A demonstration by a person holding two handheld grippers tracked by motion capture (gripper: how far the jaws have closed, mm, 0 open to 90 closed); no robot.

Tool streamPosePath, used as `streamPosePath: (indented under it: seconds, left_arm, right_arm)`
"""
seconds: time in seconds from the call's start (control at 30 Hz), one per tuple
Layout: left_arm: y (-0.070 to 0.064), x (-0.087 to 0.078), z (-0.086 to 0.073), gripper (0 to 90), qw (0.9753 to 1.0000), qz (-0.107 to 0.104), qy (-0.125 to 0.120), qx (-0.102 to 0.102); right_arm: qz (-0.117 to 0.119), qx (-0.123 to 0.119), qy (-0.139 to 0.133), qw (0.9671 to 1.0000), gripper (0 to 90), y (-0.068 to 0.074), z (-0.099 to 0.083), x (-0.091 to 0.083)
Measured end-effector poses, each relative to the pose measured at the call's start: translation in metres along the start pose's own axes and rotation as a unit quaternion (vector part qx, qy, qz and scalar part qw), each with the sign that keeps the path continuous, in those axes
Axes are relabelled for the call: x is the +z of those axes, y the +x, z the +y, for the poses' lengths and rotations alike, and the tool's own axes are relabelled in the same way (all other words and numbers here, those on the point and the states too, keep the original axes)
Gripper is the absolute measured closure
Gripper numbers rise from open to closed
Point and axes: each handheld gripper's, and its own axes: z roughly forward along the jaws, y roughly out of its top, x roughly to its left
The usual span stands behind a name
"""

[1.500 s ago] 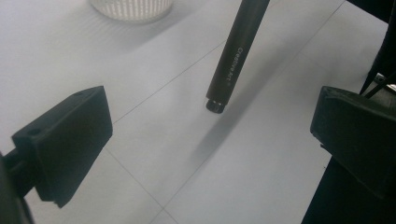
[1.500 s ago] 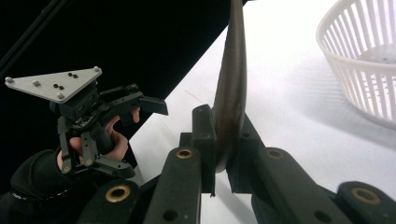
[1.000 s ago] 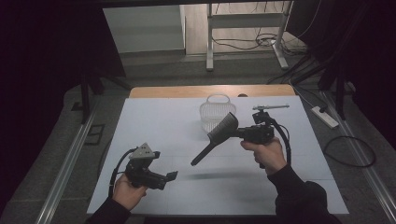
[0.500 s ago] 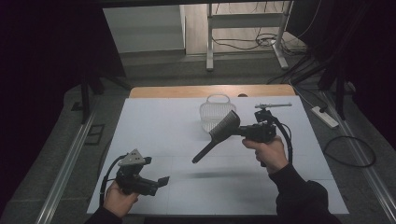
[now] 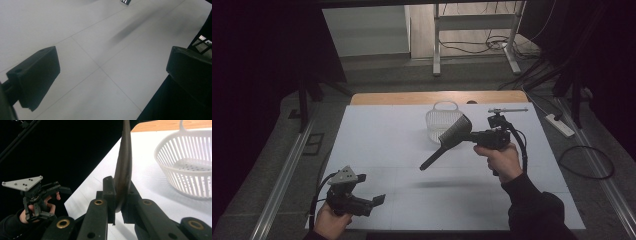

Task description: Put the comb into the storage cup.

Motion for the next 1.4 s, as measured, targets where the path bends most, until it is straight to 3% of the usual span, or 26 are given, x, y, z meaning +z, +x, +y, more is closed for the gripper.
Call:
streamPosePath:
  seconds: [0.77,1.4]
  left_arm:
    - [0.003,-0.024,-0.02,0.0,0.9993,0.035,-0.008,-0.011]
    - [0.006,-0.037,-0.029,0.0,0.9982,0.056,-0.012,-0.019]
  right_arm:
    - [-0.015,0.009,-0.016,0.9997,83.5,-0.007,0.018,-0.003]
    - [-0.041,0.01,-0.034,0.9985,83.5,-0.015,0.046,-0.004]
